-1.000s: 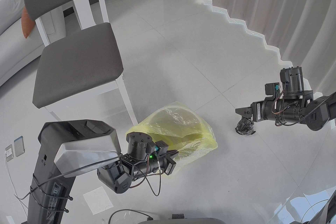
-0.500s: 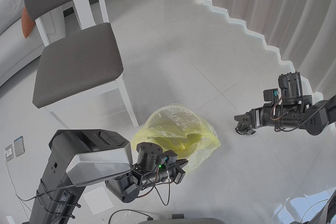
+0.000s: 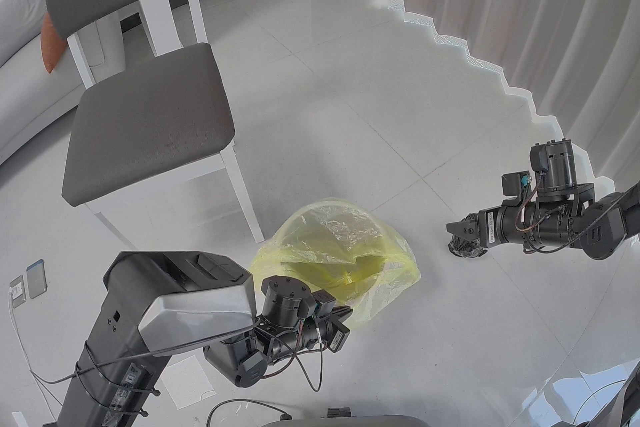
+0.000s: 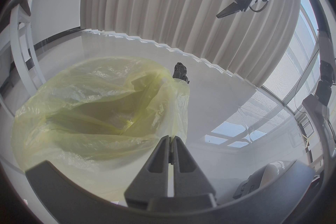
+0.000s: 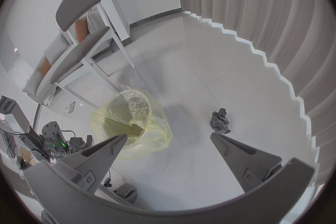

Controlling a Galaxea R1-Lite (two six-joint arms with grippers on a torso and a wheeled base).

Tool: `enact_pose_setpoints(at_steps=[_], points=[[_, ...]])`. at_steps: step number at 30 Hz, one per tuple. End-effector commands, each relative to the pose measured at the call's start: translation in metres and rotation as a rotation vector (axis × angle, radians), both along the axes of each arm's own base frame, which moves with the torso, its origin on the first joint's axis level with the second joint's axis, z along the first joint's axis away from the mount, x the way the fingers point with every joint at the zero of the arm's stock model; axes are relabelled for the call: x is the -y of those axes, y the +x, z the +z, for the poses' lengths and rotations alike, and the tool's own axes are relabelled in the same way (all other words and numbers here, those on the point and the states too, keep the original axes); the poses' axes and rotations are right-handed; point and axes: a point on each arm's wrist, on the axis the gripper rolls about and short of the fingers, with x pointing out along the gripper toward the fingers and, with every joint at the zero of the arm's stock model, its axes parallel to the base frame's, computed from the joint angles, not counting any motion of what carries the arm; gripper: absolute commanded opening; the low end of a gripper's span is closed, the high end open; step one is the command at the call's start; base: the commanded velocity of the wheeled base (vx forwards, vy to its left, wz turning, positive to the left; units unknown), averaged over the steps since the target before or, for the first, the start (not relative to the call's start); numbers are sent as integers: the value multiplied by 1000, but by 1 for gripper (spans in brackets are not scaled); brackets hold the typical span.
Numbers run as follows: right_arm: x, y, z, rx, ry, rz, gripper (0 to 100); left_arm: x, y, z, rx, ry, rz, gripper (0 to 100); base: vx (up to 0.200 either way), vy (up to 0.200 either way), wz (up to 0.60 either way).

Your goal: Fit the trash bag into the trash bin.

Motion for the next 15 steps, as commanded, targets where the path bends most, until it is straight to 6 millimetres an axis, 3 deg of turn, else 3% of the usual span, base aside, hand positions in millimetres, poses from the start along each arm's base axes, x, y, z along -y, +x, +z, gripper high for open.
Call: enact_pose_setpoints(at_steps=[1,6,14,15], points=[[0,0,0,0,0,1,100,5,9,-14,2,5,11,0,0,0,0],[2,0,-1,-3,-1,-5,100,7,18,-14,-13,16,22,0,0,0,0],[2,1,0,0,0,-7,100,9,14,-11,-8,14,12,0,0,0,0],[2,2,0,1,0,-7,100,9,14,-11,-9,14,11,100,0,0,0]])
